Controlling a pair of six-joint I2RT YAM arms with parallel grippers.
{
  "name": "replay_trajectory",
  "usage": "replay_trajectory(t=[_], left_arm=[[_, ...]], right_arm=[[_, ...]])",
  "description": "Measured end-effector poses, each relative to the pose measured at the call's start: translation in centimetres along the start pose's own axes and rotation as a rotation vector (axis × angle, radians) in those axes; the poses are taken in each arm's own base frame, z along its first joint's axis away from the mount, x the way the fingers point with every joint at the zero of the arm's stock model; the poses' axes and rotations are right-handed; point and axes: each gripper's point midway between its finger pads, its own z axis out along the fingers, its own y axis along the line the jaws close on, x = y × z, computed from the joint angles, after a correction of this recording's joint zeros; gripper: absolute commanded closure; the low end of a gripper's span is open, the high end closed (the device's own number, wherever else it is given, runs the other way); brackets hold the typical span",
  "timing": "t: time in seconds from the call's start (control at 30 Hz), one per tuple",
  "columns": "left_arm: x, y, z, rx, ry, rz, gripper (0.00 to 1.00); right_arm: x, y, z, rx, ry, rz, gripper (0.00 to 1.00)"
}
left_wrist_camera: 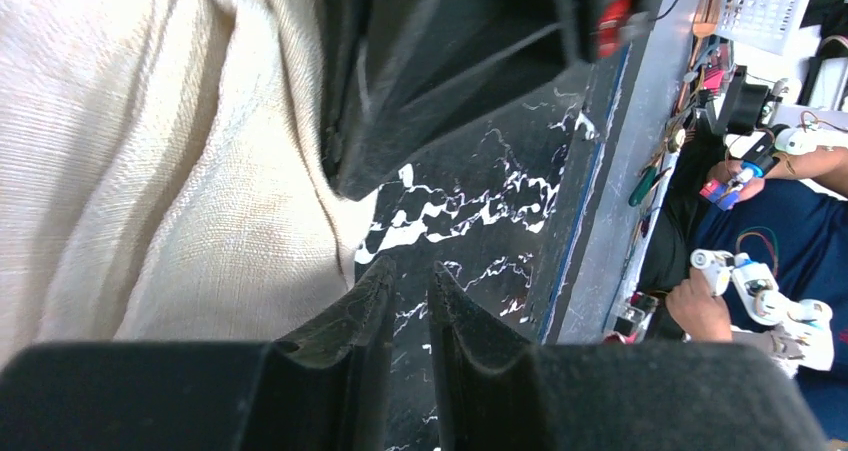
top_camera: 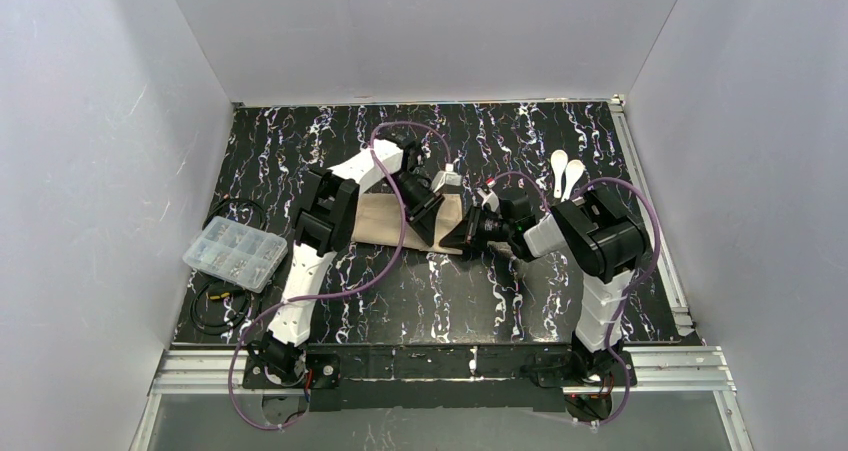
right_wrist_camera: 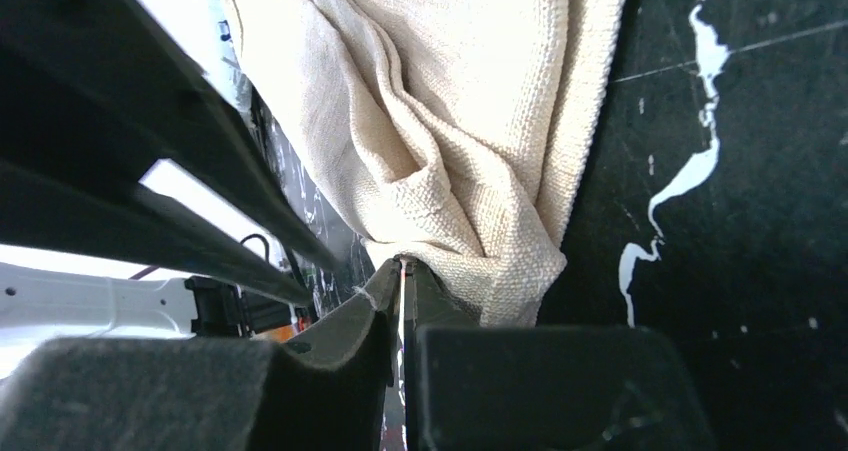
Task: Fold the napkin into a case and place the utensils inside
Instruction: Smooth out the 2/3-rectangle-folded napkin at the center of the board.
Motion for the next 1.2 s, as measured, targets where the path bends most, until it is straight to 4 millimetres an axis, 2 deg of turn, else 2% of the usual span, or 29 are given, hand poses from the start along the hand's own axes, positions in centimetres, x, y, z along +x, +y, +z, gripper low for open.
replay_trajectory(t=[0.1,0.2,0.3,0.43,0.67,0.97,1.2], left_arm=[[-1.5,-1.2,-1.5,0.001,-0.024,0.051,0.81],[-2.3,-2.2,-2.1,0.023,-0.048,0.061,0.81],[-2.5,-2.5,-2.0,0.038,-0.055,0.040,0.82],[-2.6,-2.0,-0.9,0.037,-0.052,0.012,0.83],[-1.2,1.1,1.2,0.026,-0.016,-0.077,0.83],[-0.1,2.3,-0.5,0.043,-0.046,-0.134,0.83],[2.3,2.5,-1.4,0.025,0.023,-0.152,0.83]], right_arm=[[0.1,0.0,0.1,-0.024,0.012,0.008,0.86],[0.0,0.0,0.0,-0.032,0.008,0.009,0.86],[0.0,0.0,0.0,-0.032,0.007,0.010,0.89],[0.0,-0.1,0.0,-0.029,0.002,0.011,0.90],[0.0,-0.2,-0.1,-0.029,-0.003,0.019,0.91],[0.2,-0.3,0.0,-0.031,0.004,0.035,0.93],[0.1,-0.3,0.0,-0.027,0.005,0.040,0.94]])
